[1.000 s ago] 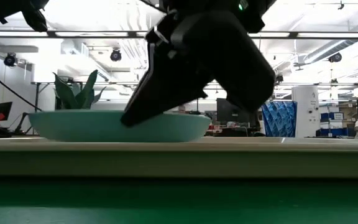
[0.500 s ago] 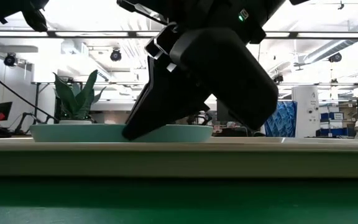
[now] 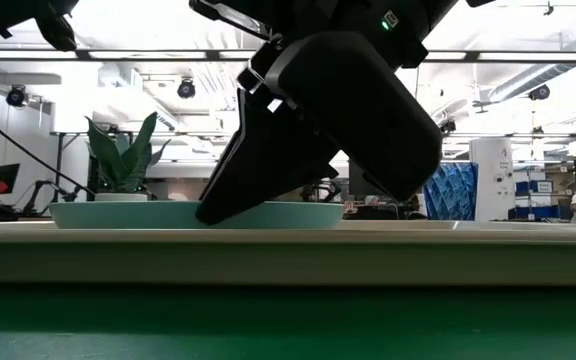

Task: Pick and place plate/cup/fork/spoon on tray
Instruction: Put the blue glass in the top right corner of the serving tray

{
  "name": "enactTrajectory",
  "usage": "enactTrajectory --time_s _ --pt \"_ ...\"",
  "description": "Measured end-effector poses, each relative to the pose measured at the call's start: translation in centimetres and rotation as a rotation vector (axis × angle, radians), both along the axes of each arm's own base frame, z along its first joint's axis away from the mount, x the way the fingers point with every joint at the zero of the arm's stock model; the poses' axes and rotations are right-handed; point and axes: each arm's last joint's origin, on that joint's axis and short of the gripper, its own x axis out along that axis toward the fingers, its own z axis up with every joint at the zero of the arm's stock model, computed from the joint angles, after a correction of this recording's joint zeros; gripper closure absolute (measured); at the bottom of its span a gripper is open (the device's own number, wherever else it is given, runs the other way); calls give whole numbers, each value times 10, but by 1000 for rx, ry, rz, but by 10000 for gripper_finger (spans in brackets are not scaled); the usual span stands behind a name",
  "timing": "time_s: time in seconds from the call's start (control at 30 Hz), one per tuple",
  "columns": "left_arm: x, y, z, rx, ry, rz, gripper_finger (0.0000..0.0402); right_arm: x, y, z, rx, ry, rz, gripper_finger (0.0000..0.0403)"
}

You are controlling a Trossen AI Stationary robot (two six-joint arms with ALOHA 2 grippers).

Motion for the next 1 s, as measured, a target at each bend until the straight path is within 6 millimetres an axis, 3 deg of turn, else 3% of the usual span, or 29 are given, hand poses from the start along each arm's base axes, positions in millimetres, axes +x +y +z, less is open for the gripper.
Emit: enactTrajectory --time_s 0.43,1.0 --pt "0 0 0 0 -1 0 398 -1 -1 12 25 -26 -13 317" --pt "0 0 0 -1 -4 1 398 -28 -12 82 160 -24 -89 317"
